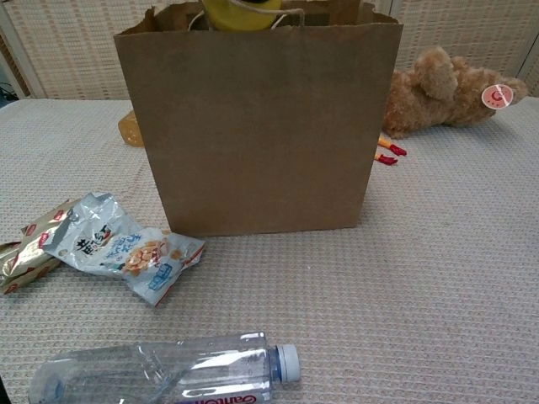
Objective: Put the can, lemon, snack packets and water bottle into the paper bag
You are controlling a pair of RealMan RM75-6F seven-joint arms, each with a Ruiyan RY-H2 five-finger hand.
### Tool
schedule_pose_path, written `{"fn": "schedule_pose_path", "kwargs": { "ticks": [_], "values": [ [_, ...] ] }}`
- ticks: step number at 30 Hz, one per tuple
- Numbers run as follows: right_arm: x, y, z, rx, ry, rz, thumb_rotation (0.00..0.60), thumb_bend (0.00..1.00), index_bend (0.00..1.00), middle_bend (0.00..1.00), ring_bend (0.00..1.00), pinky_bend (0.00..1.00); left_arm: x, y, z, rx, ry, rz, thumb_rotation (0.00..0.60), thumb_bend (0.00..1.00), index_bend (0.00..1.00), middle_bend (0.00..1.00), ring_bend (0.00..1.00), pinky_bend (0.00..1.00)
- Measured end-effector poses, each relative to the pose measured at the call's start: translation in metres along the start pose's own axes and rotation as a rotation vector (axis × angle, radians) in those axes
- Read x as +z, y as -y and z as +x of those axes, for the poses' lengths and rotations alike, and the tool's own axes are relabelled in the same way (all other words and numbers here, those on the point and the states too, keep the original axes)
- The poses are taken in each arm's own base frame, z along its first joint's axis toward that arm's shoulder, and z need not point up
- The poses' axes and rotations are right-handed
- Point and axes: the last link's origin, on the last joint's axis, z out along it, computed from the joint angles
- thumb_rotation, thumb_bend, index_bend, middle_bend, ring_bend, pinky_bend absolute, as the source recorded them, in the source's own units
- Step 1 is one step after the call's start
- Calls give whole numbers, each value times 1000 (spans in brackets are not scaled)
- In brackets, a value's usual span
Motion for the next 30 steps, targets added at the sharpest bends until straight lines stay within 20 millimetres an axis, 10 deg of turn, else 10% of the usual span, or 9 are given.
{"fn": "schedule_pose_path", "kwargs": {
  "ticks": [5, 19, 30],
  "values": [
    [1, 0, 0, -3, 4, 1, 600, 119, 1, 0, 0, 0, -1, 4, 0, 14, 14, 10, 600, 393, 87, 101, 71, 209],
    [2, 2, -2, -11, 11, 7, 600, 119, 2, 0, 0, 0, -7, 15, 6, -21, 14, 45, 600, 373, 65, 77, 46, 192],
    [3, -2, -6, -27, 14, -7, 600, 119, 2, 0, 0, 0, -25, 60, 63, 29, -140, 181, 600, 399, 78, 85, 57, 214]
  ]
}}
